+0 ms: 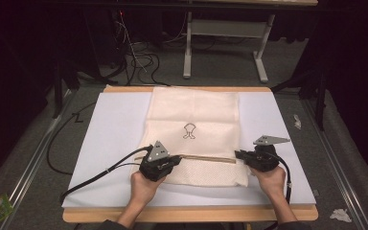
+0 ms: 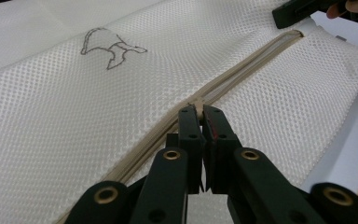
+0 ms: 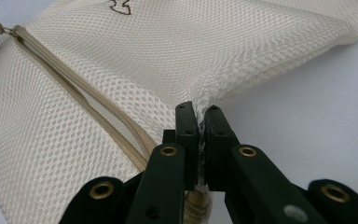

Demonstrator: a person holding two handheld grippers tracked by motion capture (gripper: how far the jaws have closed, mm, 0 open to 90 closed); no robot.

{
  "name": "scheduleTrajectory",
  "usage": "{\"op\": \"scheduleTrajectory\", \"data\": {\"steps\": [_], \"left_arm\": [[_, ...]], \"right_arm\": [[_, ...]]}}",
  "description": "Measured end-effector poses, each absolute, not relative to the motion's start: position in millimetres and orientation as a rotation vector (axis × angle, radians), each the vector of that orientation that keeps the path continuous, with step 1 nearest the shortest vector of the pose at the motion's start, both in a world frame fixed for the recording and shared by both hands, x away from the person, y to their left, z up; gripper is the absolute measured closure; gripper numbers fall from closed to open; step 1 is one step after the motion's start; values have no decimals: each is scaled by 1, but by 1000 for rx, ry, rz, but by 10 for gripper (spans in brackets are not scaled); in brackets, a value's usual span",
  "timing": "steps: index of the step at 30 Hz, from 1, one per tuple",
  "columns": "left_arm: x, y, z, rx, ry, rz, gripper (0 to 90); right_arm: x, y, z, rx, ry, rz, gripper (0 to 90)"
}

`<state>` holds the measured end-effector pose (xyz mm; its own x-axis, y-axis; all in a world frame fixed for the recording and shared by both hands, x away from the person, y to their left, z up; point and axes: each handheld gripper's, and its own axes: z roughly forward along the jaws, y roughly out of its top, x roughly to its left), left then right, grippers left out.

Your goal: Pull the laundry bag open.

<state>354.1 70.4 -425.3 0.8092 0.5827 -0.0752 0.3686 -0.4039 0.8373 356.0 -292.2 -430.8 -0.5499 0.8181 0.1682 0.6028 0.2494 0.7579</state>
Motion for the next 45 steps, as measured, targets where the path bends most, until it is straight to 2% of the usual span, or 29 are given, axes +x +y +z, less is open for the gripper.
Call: {"op": "scheduleTrajectory", "data": {"steps": [20,45], "left_arm": [[357,79,-424,2028,727,262,870],[356,105,-420,1996,783,300,870]], "right_arm": [[360,-292,-427,1311,2273,1175,880],[365,-298,-427,1358,2241,1170,879]]}}
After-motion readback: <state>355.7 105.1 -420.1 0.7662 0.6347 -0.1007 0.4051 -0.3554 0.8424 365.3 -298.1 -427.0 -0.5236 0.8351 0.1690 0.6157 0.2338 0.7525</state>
